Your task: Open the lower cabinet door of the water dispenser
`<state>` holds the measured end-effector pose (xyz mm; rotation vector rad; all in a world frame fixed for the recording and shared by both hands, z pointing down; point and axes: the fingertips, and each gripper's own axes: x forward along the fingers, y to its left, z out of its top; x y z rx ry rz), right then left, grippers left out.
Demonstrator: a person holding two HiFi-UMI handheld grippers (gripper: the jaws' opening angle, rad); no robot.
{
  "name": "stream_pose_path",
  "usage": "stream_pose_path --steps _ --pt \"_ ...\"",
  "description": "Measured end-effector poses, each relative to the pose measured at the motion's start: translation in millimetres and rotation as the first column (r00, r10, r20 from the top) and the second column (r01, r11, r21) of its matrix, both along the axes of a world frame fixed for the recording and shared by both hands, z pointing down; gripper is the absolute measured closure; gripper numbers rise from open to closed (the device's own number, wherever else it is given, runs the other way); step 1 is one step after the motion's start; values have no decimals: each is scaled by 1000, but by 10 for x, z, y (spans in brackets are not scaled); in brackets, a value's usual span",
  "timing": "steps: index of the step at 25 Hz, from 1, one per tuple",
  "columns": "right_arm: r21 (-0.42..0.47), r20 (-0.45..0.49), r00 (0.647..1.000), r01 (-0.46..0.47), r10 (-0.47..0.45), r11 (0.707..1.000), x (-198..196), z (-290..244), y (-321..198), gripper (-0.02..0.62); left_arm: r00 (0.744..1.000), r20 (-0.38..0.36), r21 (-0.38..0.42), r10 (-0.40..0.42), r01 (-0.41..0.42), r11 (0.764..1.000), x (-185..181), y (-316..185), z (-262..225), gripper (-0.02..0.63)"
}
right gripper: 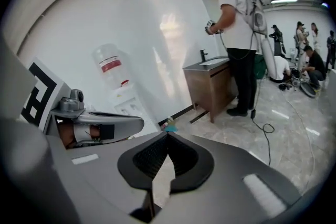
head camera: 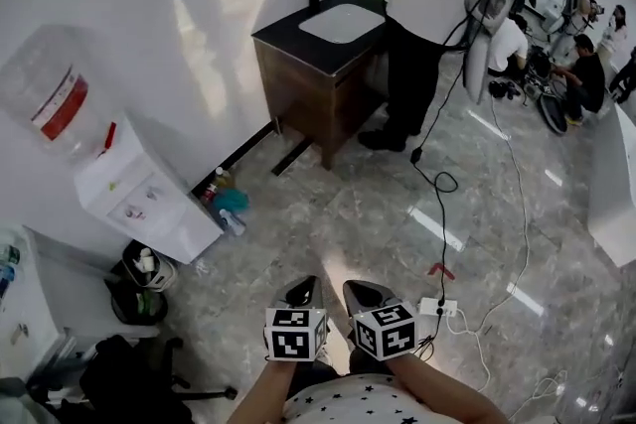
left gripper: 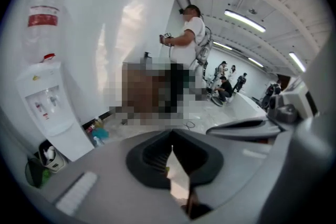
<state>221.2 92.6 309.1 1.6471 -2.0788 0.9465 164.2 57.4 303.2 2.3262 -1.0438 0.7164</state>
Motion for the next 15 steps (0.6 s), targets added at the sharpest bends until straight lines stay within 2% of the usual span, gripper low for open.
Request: stream_pose_path --steps 4,7,11,15 --pt "-19 4 992 126 -126 992 -677 66 -396 601 990 10 -23 -137 137 990 -771 -323 71 600" --pt "-42 -2 973 229 -229 973 -1139 123 -598 601 968 13 -54 -249 250 967 -1305 -476 159 600" --pt "-73 -13 927 372 -374 925 -1717 222 -874 601 923 27 -87 -383 384 919 -1966 -672 317 600" --pt "-93 4 872 488 -490 868 -2277 415 -1289 601 859 54 -133 -509 511 849 -2530 -878 577 600"
